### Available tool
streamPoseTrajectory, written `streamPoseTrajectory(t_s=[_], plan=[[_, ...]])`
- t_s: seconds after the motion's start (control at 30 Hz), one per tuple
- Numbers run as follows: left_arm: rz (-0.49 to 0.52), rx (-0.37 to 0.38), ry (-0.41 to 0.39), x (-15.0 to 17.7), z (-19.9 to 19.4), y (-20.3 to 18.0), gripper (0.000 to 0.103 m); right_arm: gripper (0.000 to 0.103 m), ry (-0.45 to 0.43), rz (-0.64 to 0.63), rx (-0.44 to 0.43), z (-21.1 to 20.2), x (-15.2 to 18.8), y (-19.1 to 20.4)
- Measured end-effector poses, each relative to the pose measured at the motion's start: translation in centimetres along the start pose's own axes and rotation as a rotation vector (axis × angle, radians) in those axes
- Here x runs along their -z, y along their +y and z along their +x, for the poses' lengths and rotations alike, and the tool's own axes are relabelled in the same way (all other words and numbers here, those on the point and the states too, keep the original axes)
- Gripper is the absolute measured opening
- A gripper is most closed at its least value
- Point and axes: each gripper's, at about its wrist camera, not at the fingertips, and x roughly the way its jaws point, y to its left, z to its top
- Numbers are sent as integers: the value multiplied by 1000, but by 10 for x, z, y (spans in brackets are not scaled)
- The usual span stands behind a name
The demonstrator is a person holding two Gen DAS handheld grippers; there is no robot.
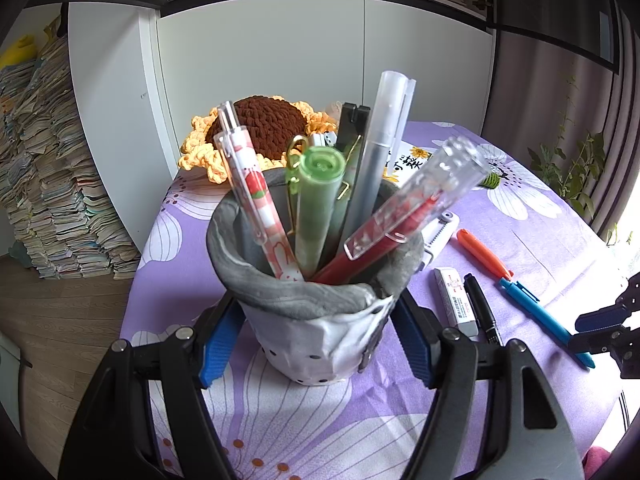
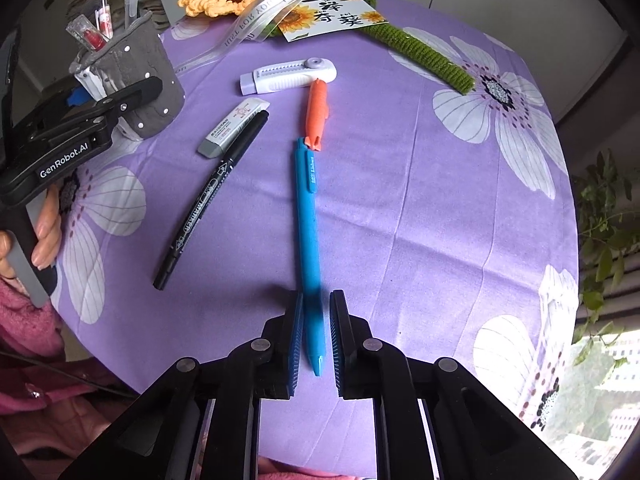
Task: Organize stationery
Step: 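Grasp the blue pen on the tablecloth with the right gripper, then insert the blue pen into the pen holder and open the right gripper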
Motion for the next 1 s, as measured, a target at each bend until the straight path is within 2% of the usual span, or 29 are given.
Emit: streamPoseTrajectory(t_s=[0.13,0.27,0.63,0.7,0.77,0.8,1.0], plan=[[0,0,0,0,0,0,71,30,-45,17,-25,1,-22,3],[0,0,0,0,0,0,71,31,-59,17,9,10,-47,5],[0,0,0,0,0,0,71,31,-44,7,-12,33,-78,6],[0,0,0,0,0,0,71,28,-47,-5,-13,32,-79,8],[0,0,0,0,0,0,71,14,-48,-21,-15,33,-81,11],[0,0,0,0,0,0,71,12,-44,-26,-12,32,-82,12],[0,0,0,0,0,0,71,11,-101,-27,-33,4,-73,23]])
